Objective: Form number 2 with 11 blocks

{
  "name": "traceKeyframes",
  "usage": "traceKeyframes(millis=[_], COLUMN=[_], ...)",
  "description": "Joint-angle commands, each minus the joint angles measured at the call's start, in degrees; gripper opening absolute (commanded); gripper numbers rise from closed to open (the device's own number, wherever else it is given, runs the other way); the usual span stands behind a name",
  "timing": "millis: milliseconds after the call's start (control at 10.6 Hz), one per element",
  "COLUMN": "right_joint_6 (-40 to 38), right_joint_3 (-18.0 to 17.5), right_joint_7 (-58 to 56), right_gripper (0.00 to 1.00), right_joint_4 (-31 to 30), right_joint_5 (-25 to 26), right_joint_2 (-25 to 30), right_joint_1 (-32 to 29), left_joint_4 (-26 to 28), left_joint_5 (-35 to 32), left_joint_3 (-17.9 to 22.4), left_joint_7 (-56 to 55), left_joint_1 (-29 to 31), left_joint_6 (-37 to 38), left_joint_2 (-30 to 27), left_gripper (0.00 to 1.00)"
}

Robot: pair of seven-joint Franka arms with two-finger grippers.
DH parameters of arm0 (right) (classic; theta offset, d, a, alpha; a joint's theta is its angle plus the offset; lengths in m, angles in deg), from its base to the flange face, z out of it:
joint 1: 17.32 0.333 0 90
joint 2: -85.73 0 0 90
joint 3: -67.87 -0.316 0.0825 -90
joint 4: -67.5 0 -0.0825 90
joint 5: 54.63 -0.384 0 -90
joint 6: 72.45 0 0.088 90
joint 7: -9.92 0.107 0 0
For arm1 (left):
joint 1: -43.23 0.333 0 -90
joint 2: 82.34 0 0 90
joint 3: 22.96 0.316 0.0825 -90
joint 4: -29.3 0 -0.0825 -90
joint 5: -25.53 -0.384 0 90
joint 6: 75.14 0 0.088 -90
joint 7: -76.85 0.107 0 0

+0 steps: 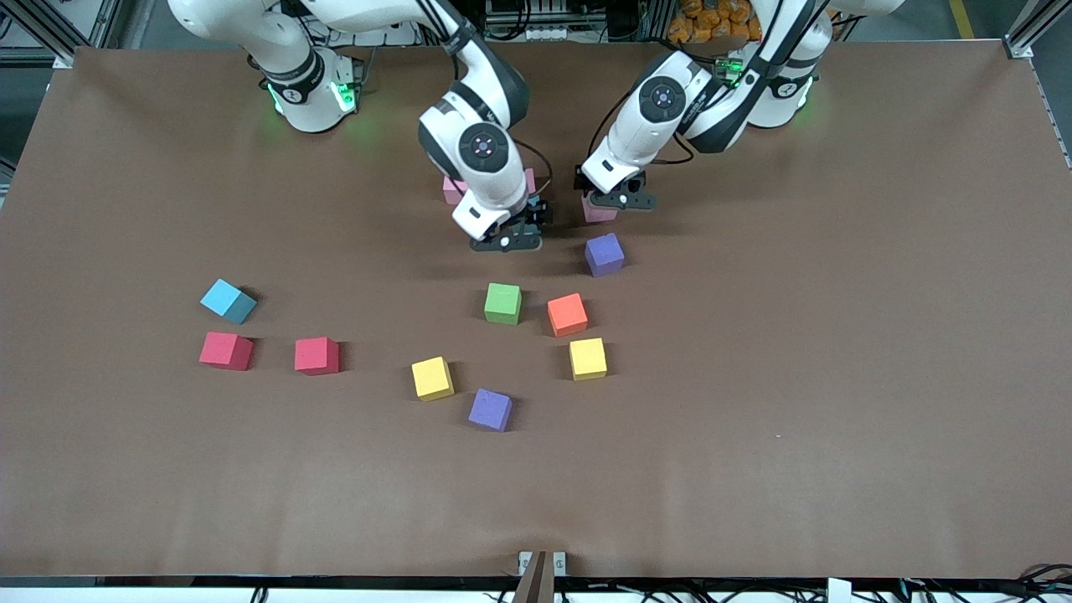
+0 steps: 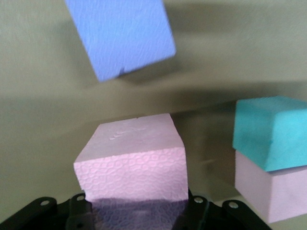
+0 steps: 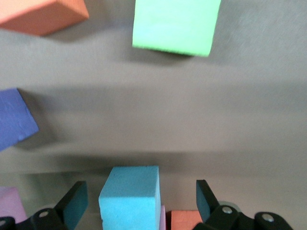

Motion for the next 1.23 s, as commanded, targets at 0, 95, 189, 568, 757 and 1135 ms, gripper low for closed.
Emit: traceKeyframes(millis=[0,95,189,568,757,1135], right_joint_6=[-0.8,-0.9,-0.9,-1.0,-1.0,-4.9], right_joint_3=[-0.4,-0.4,-0.4,-0.3,-0.3,-0.3], right_joint_7=[-2.2,-2.5,-2.6,-8.6,-15.6,-26.3], right_gripper=[1.00,1.00,1.00,1.00,1.00,1.00], right_joint_4=[3.7,7.4,10.5,13.2,14.3,22.5], right_joint_5=[0.8,0.7,0.8,1.8,3.5,4.2], right_joint_2=[-0.2,-2.8,-5.1,-7.5,-8.7,-13.1], right_joint_1=[-3.5,-4.5,-5.1,-10.1,-14.5,-22.8], left_joint_4=[-9.5,-13.6,-19.6,-33.0,-33.8,-43.8], left_joint_5=[-3.2,-5.9,-8.5,-15.4,-15.7,-19.0], left_joint_3=[-0.2,-0.3,-0.3,-0.2,-0.2,0.9], left_joint_7=[1.2,1.2,0.9,-0.5,-0.5,-4.9], left_joint_1=[2.8,3.7,3.7,3.6,3.1,-0.1], left_joint_6=[10.2,14.2,18.8,24.3,24.3,24.6], left_joint_2=[1.0,1.9,4.6,14.1,15.1,22.2], left_gripper=[0.00,0.00,0.00,0.00,0.00,0.00])
